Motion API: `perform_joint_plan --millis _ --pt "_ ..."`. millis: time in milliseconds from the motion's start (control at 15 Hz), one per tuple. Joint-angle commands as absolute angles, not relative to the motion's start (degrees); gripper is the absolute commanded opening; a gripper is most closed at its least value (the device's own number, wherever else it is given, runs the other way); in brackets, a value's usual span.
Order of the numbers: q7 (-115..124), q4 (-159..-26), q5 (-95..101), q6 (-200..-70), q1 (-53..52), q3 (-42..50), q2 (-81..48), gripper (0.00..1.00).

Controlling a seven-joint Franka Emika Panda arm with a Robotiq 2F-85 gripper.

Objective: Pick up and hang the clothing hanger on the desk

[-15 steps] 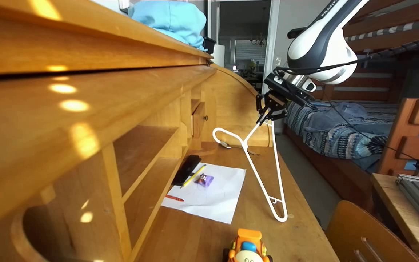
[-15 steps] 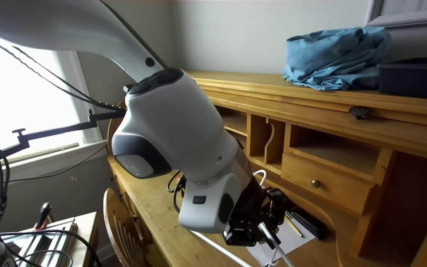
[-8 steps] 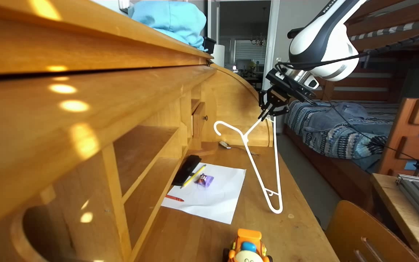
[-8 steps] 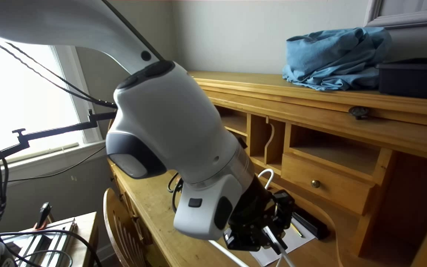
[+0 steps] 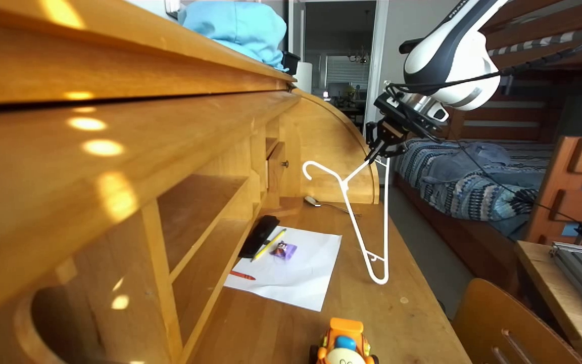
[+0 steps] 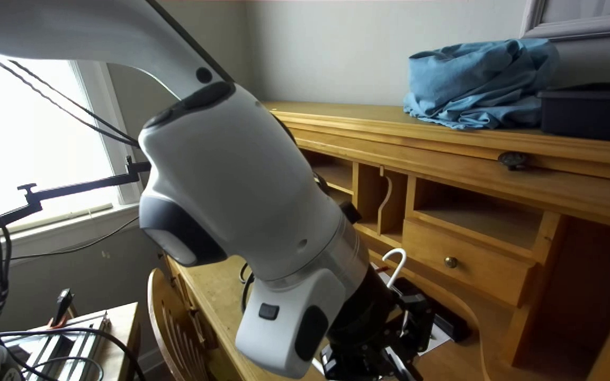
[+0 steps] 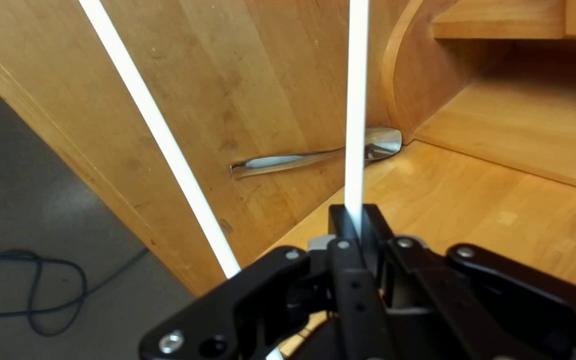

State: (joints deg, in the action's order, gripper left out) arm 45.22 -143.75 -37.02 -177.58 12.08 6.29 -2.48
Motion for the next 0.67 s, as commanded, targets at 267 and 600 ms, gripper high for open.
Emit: perform_joint_plan --millis 267,600 --pt "45.06 -141.51 -38.65 -175.97 13.56 7.16 -2.36 0.02" --pt "45.07 -139.61 -38.75 -175.57 13.92 7.32 -3.25 0.02"
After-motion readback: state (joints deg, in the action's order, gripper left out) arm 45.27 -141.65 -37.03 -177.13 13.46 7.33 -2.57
